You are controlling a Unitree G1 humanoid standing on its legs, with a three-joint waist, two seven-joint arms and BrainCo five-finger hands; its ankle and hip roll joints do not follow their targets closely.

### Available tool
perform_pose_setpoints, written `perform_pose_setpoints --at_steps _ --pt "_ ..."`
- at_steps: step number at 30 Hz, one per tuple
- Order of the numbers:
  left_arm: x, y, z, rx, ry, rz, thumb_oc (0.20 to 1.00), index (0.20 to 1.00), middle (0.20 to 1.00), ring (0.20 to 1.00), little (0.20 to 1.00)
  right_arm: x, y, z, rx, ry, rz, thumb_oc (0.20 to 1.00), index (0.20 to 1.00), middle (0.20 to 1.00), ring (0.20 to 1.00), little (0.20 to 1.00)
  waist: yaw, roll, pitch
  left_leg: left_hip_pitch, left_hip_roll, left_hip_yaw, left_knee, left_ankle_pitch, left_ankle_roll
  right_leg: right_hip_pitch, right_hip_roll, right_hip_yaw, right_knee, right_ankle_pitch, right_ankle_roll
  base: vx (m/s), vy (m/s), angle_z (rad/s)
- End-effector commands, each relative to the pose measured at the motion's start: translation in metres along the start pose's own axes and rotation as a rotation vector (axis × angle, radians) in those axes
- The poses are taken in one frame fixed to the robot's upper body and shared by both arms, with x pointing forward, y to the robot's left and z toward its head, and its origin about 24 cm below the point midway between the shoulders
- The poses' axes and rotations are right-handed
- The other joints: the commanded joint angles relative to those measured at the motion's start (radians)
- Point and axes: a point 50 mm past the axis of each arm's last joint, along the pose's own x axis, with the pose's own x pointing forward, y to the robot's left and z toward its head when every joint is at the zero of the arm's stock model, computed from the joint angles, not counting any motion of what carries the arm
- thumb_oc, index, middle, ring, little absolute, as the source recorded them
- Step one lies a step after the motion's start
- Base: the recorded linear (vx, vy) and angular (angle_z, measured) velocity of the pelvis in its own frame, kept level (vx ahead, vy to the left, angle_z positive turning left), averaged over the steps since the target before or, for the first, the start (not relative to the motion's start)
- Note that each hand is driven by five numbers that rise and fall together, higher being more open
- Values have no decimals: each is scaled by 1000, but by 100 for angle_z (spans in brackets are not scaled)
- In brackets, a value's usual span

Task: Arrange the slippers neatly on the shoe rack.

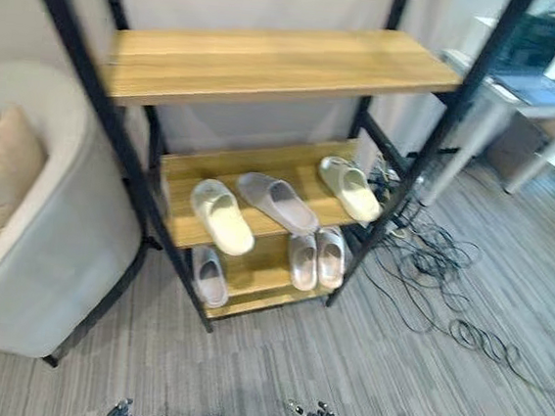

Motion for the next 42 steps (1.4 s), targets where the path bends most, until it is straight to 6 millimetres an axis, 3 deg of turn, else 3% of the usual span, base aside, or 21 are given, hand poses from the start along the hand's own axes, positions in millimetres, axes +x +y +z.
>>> perform_pose_setpoints --at_steps 1,3,4,5,8,9,12,13,14,15,18,19,22,28,30,32,35,36,37,38,42 --pt "-8 -42 13 -6 -29 -93 1000 1000 1000 1000 1000 -5 -9 -22 -50 65 -50 1000 1000 1000 1000 1000 12 32 -15 59 112 -70 -10 -28 -156 34 91 -9 5 11 -58 172 -400 18" --pt "-7 -44 23 -49 -63 -92 1000 1000 1000 1000 1000 -6 -12 -26 -76 77 -52 1000 1000 1000 1000 1000 15 39 -20 72 156 -74 -17 -3 -195 53 119 -28 7 -5 -96 144 -475 6" --pt "-7 -49 42 -123 -130 -103 1000 1000 1000 1000 1000 -6 -15 -26 -74 76 -66 1000 1000 1000 1000 1000 19 34 -17 38 190 -71 18 11 -221 68 134 -55 -1 -13 -119 122 -541 8" --pt "-8 -52 50 -156 -157 -114 1000 1000 1000 1000 1000 -5 -17 -23 -68 68 -73 1000 1000 1000 1000 1000 18 28 -16 22 197 -65 52 7 -220 74 135 -70 -10 -13 -123 89 -471 22" --pt "-11 -61 60 -182 -207 -146 1000 1000 1000 1000 1000 -4 -18 -18 -81 48 -74 1000 1000 1000 1000 1000 19 21 -13 -3 177 -69 125 -21 -201 86 133 -87 -26 -13 -129 70 -216 36" --pt "-15 -68 64 -180 -238 -173 1000 1000 1000 1000 1000 -2 -20 -12 -119 26 -74 1000 1000 1000 1000 1000 29 19 -6 -40 101 -96 158 -40 -170 96 130 -102 -33 -13 -133 80 -159 30" --pt "-17 -70 52 -223 -198 -169 1000 1000 1000 1000 1000 0 -14 -4 -151 0 -54 1000 1000 1000 1000 1000 62 32 -7 -95 -75 -168 119 -22 -83 128 158 -129 -56 -24 -135 120 -147 34" --pt "-17 -69 51 -223 -197 -169 1000 1000 1000 1000 1000 0 -14 -4 -151 0 -54 1000 1000 1000 1000 1000 58 32 -4 -90 -77 -171 119 -23 -82 134 156 -133 -56 -26 -134 159 -117 60" --pt "-16 -66 42 -239 -159 -159 1000 1000 1000 1000 1000 2 -11 5 -164 -25 -50 1000 1000 1000 1000 1000 73 51 -7 -137 -127 -82 63 40 -50 162 197 -146 -57 -51 -144 160 -81 75" --pt "-15 -63 37 -240 -138 -149 1000 1000 1000 1000 1000 3 -9 11 -173 -43 -48 1000 1000 1000 1000 1000 81 63 -10 -149 -127 -12 35 65 -43 176 222 -144 -57 -64 -152 158 -82 67" --pt "-13 -53 19 -255 -70 -101 1000 1000 1000 1000 1000 4 -4 22 -207 -81 -40 1000 1000 1000 1000 1000 114 75 -5 -133 -133 20 -14 90 -25 216 255 -106 -57 -79 -163 264 -6 -9" --pt "-12 -39 0 -260 6 -33 1000 1000 1000 1000 1000 4 5 24 -239 -105 -24 1000 1000 1000 1000 1000 123 63 -13 -102 -134 -15 -37 103 4 245 266 -108 -57 -104 -168 311 10 -45" --pt "-13 -19 -29 -238 114 52 1000 1000 1000 1000 1000 2 19 29 -243 -143 14 1000 1000 1000 1000 1000 132 19 -22 -68 -122 -38 -27 90 16 280 262 -88 -57 -123 -175 318 40 -10" --pt "-10 0 -31 -259 124 113 1000 1000 1000 1000 1000 -1 31 21 -233 -117 46 1000 1000 1000 1000 1000 164 -41 -45 -35 -127 -56 -5 45 30 296 237 -114 4 -152 -141 198 94 0" --pt "-5 1 -17 -231 69 107 1000 1000 1000 1000 1000 1 24 20 -215 -100 17 1000 1000 1000 1000 1000 171 -57 -57 -28 -132 -79 16 11 35 212 194 -146 222 -95 -34 194 213 7" --pt "-2 -3 1 -204 13 89 1000 1000 1000 1000 1000 1 23 23 -204 -106 6 1000 1000 1000 1000 1000 159 -51 -52 -43 -131 -117 50 -11 40 142 173 -144 395 0 29 114 129 35" --pt "1 -8 26 -211 -62 78 1000 1000 1000 1000 1000 1 26 23 -185 -114 13 1000 1000 1000 1000 1000 129 -27 -46 -40 -105 -207 88 -45 40 -11 199 -57 496 -34 -17 124 31 46" --pt "1 -8 26 -211 -62 78 1000 1000 1000 1000 1000 1 26 23 -185 -114 13 1000 1000 1000 1000 1000 129 -26 -49 -42 -103 -207 88 -44 40 -13 201 -57 494 -32 -17 122 -32 108" --pt "2 -9 37 -258 -104 81 1000 1000 1000 1000 1000 1 24 22 -193 -108 8 1000 1000 1000 1000 1000 125 -20 -45 -38 -92 -241 98 -56 38 -50 212 -19 468 -65 -46 184 -53 117" --pt "1 -14 55 -380 -158 65 1000 1000 1000 1000 1000 1 22 22 -190 -110 2 1000 1000 1000 1000 1000 116 -13 -39 -33 -79 -297 104 -66 28 -90 221 57 395 -100 -69 254 -85 107" --pt "-2 -25 85 -400 -271 19 1000 1000 1000 1000 1000 0 23 22 -164 -119 15 1000 1000 1000 1000 1000 72 -4 2 11 -73 -401 100 -89 7 -135 198 193 232 -53 -52 179 -91 112"
